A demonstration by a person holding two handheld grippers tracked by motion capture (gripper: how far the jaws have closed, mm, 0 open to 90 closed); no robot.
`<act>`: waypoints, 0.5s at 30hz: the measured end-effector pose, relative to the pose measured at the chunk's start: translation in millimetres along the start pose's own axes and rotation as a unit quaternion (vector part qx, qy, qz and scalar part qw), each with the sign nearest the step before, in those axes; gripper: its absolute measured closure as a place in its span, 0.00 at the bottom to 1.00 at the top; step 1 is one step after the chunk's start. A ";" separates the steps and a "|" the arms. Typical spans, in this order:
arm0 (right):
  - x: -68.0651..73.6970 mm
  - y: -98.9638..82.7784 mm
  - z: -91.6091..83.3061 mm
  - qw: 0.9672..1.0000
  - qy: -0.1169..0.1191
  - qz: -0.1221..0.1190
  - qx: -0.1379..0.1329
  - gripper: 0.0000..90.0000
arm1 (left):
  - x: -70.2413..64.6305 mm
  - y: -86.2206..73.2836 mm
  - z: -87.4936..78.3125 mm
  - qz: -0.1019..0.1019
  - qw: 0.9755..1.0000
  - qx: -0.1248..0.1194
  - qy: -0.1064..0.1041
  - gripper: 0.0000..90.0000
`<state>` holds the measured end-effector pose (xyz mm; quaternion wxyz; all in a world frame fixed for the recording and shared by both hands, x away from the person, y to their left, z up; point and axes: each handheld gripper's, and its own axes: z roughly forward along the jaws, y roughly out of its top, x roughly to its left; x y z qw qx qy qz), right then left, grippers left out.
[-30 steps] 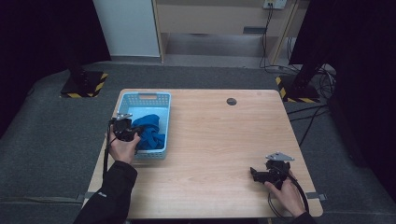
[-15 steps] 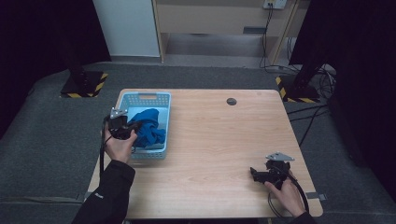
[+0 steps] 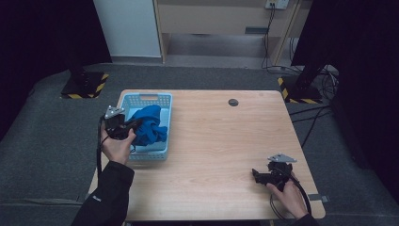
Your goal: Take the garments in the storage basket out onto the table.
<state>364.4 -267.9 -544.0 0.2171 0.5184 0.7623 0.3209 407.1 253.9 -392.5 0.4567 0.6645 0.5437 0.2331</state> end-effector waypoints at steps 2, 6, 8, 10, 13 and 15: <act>0.0 0.0 0.0 1.000 0.000 0.000 0.000 0.00 | -1.9 1.1 -1.5 0.000 1.000 -0.004 -0.005 0.95; 0.0 0.0 0.0 1.000 0.000 0.000 0.000 0.00 | -6.0 4.0 -5.7 0.002 1.000 -0.011 -0.014 0.95; 0.0 0.0 0.0 1.000 0.000 0.000 0.000 0.00 | -8.4 5.6 -8.1 0.003 1.000 -0.015 -0.020 0.95; 0.0 0.0 0.0 1.000 0.000 0.000 0.000 0.00 | -10.9 7.2 -10.8 0.004 0.999 -0.021 -0.026 0.95; 0.0 0.0 0.0 1.000 0.000 0.000 0.000 0.00 | -15.3 9.1 -13.9 0.006 0.999 -0.027 -0.034 0.95; 0.0 0.0 0.0 1.000 0.000 0.000 0.000 0.00 | -18.5 10.1 -15.3 0.007 0.999 -0.030 -0.040 0.95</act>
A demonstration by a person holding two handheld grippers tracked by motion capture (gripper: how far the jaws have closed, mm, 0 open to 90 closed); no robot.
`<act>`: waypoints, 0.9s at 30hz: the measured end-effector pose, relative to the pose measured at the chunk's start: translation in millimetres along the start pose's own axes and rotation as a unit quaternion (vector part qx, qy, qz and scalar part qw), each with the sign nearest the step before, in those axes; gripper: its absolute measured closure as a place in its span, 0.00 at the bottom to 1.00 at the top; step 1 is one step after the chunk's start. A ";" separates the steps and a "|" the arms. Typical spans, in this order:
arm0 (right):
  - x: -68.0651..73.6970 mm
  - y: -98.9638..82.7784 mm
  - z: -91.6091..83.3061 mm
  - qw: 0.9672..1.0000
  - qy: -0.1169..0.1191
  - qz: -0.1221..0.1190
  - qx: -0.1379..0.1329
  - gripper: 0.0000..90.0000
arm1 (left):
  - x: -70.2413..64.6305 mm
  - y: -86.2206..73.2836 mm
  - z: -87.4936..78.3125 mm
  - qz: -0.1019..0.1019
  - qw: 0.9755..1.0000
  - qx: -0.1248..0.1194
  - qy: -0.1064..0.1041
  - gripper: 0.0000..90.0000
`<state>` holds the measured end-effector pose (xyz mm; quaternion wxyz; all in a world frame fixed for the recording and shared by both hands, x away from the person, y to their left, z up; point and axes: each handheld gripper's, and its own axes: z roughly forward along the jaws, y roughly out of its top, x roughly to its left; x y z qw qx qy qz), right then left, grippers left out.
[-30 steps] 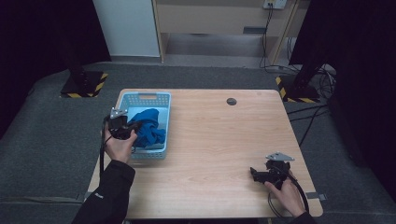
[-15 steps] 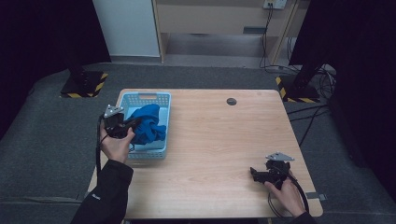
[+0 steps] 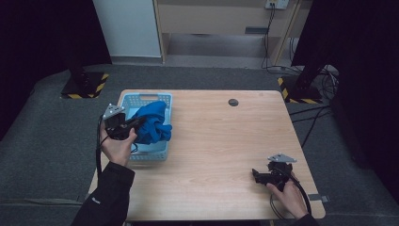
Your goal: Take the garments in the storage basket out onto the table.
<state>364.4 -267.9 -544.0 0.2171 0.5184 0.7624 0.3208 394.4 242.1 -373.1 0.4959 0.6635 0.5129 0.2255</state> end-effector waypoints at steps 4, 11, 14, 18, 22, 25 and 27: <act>0.0 0.0 0.0 1.000 0.000 0.000 0.000 0.00 | -7.0 2.1 -2.1 0.007 1.000 -0.004 -0.012 0.95; 0.0 0.0 0.0 1.000 0.000 0.000 0.000 0.00 | -17.4 5.4 -7.1 0.006 0.999 -0.014 -0.041 0.95; 0.0 0.0 0.0 1.000 0.000 0.000 0.000 0.00 | -22.4 6.5 -8.8 0.009 0.999 -0.017 -0.049 0.95; 0.0 0.0 0.0 1.000 0.000 0.000 0.000 0.00 | -28.9 7.2 -9.8 0.015 0.998 -0.018 -0.061 0.95; 0.0 0.0 0.0 1.000 0.000 0.000 0.000 0.00 | -34.9 7.5 -10.2 0.018 0.997 -0.019 -0.072 0.95; 0.0 0.0 0.0 1.000 0.000 0.000 0.000 0.00 | -39.6 7.0 -9.0 0.019 0.996 -0.016 -0.083 0.94; 0.0 0.0 0.0 1.000 0.000 0.000 0.000 0.00 | -43.2 6.2 -7.7 0.021 0.996 -0.015 -0.090 0.94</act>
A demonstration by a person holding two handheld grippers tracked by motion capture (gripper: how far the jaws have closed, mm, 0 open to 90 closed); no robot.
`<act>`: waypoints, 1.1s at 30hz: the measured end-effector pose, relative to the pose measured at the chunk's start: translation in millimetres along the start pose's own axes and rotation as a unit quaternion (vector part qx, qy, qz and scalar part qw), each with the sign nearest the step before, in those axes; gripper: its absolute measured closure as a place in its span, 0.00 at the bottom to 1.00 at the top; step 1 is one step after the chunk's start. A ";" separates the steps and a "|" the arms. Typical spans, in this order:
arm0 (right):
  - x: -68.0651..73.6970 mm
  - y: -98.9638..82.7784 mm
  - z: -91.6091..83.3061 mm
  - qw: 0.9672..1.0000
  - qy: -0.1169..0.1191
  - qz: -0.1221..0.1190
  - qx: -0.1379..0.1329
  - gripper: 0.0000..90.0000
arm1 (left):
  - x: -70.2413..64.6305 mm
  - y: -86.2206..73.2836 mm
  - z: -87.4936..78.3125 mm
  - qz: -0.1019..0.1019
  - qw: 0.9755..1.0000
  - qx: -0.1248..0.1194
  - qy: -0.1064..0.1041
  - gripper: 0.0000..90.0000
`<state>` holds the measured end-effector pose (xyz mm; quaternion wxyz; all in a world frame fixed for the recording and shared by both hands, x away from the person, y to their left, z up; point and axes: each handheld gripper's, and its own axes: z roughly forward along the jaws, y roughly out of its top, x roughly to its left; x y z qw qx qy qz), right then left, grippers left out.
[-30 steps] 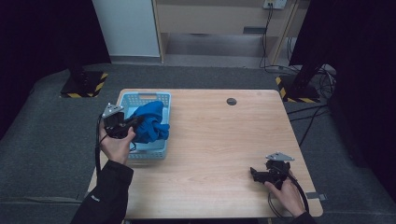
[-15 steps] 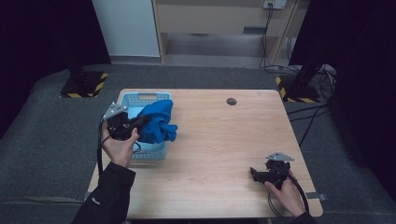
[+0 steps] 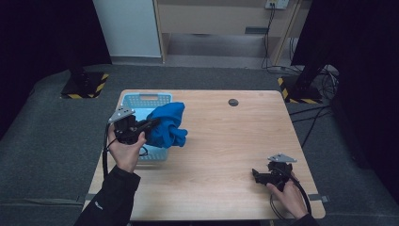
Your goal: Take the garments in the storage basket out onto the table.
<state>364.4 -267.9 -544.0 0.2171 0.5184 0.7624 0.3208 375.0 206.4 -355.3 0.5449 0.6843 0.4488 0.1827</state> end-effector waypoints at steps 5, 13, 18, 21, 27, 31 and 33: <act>0.0 0.0 0.0 1.000 0.000 0.000 0.000 0.00 | -7.6 -1.3 3.3 0.006 1.000 0.002 -0.015 0.94; 0.0 0.0 0.0 1.000 0.000 0.000 0.000 0.00 | -18.3 -5.4 12.1 0.017 0.999 0.004 -0.036 0.94; 0.0 0.0 0.0 1.000 0.000 0.000 0.000 0.00 | -25.5 -10.5 21.2 0.020 0.998 0.010 -0.053 0.94; 0.0 0.0 0.0 1.000 0.000 0.000 0.000 0.00 | -28.9 -13.0 24.9 0.024 0.998 0.006 -0.061 0.94; 0.0 0.0 0.0 1.000 0.000 0.000 0.000 0.00 | -35.1 -17.8 35.3 0.026 0.996 0.026 -0.076 0.94; 0.0 0.0 0.0 1.000 0.000 0.000 0.000 0.00 | -39.3 -19.8 42.0 0.026 0.996 0.032 -0.085 0.94; 0.0 0.0 0.0 1.000 0.000 0.000 0.000 0.00 | -41.2 -19.3 44.3 0.025 0.995 0.032 -0.090 0.94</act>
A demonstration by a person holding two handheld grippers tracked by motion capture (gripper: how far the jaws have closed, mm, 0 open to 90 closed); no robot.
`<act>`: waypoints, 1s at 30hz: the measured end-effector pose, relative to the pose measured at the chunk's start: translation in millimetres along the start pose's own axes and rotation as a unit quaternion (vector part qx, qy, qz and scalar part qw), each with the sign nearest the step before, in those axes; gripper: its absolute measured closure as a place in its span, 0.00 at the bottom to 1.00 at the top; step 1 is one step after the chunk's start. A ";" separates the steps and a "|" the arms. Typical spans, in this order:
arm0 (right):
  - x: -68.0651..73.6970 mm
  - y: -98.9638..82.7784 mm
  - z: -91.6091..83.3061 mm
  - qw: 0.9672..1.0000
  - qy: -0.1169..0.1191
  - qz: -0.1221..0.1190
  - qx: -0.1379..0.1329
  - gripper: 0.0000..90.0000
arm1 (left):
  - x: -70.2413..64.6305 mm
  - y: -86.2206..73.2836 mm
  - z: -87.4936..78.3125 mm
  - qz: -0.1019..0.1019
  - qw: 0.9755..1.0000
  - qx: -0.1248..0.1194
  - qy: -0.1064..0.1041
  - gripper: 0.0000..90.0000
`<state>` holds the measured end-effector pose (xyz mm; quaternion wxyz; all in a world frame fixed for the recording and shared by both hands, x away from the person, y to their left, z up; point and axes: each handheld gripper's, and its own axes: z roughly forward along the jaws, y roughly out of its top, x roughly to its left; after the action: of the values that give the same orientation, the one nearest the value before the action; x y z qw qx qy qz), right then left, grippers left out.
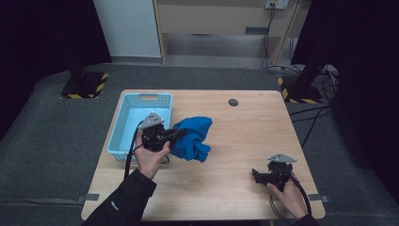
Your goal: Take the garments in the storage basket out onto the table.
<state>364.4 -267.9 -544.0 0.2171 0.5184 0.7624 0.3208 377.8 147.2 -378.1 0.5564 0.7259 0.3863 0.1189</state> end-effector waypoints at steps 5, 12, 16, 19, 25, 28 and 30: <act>0.0 0.0 0.0 1.000 0.000 0.000 0.000 0.00 | -3.7 2.2 5.7 0.002 1.000 -0.002 -0.007 0.94; 0.0 0.0 0.0 1.000 0.000 0.000 0.000 0.00 | -9.9 5.7 18.7 0.009 1.000 0.003 -0.019 0.94; 0.0 0.0 0.0 1.000 0.000 0.000 0.000 0.00 | -14.3 6.1 25.4 0.010 0.999 0.004 -0.030 0.94; 0.0 0.0 0.0 1.000 0.000 0.000 0.000 0.00 | -16.2 6.4 27.9 0.011 0.999 0.003 -0.038 0.94; 0.0 0.0 0.0 1.000 0.000 0.000 0.000 0.00 | -13.6 4.3 31.0 0.009 0.999 -0.001 -0.040 0.94; 0.0 0.0 0.0 1.000 0.000 0.000 0.000 0.00 | -11.1 3.2 33.8 0.006 0.999 0.001 -0.039 0.94; 0.0 0.0 0.0 1.000 0.000 0.000 0.000 0.00 | -9.4 2.8 36.2 0.005 0.999 0.001 -0.039 0.94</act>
<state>364.4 -267.9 -544.0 0.2170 0.5185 0.7623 0.3208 394.4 114.5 -385.9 0.5699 0.7324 0.3609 0.0925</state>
